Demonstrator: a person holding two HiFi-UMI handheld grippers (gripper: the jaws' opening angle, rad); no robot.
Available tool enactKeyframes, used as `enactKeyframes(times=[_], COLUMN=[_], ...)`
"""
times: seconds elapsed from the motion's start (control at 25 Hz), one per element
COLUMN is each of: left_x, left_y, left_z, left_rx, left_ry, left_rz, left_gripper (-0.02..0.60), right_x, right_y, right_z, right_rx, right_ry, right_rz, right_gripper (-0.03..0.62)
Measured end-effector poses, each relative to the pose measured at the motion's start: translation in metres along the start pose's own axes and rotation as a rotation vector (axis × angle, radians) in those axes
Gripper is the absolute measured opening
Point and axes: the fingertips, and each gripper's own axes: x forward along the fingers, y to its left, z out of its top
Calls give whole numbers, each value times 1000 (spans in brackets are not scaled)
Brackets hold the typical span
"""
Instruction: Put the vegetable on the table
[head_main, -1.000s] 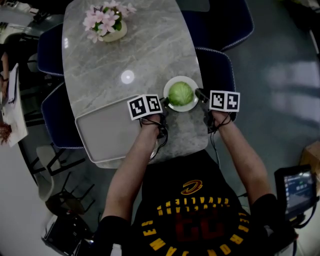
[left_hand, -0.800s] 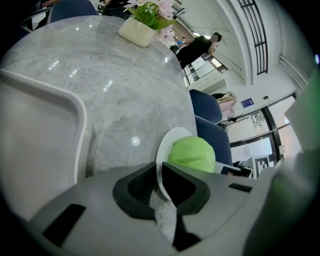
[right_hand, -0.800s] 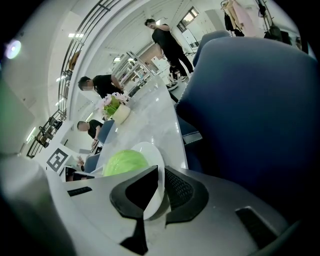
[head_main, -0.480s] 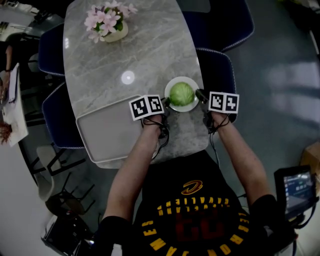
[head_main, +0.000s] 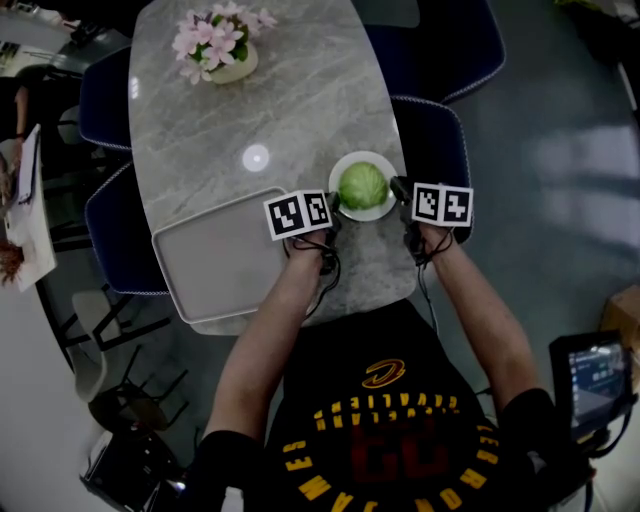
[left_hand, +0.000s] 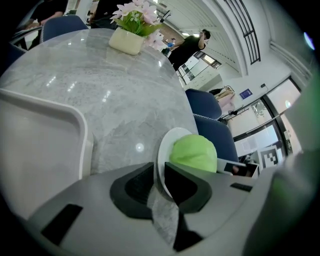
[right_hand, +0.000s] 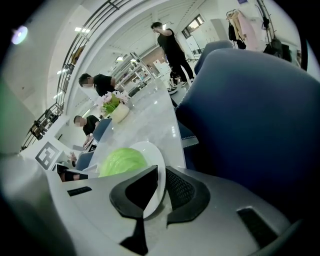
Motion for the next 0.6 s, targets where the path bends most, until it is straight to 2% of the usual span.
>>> enactKeyframes(times=[0.2,0.4,0.6], left_x=[-7,-22,-47], left_y=[2,-10,-27], left_z=[4,10,7], left_rx=[24,12,67], left_ry=[-48,-140,-194], left_rz=[20,-61,-117], left_gripper=[55,55,55], right_x=[-11,-32,-54], right_y=[-5,3,30], right_z=[7,16,20], right_rx=[-55,-10,-39], right_ry=[-77,-187,-247], right_rz=[-72,-36,18], right_gripper=[35,35,35])
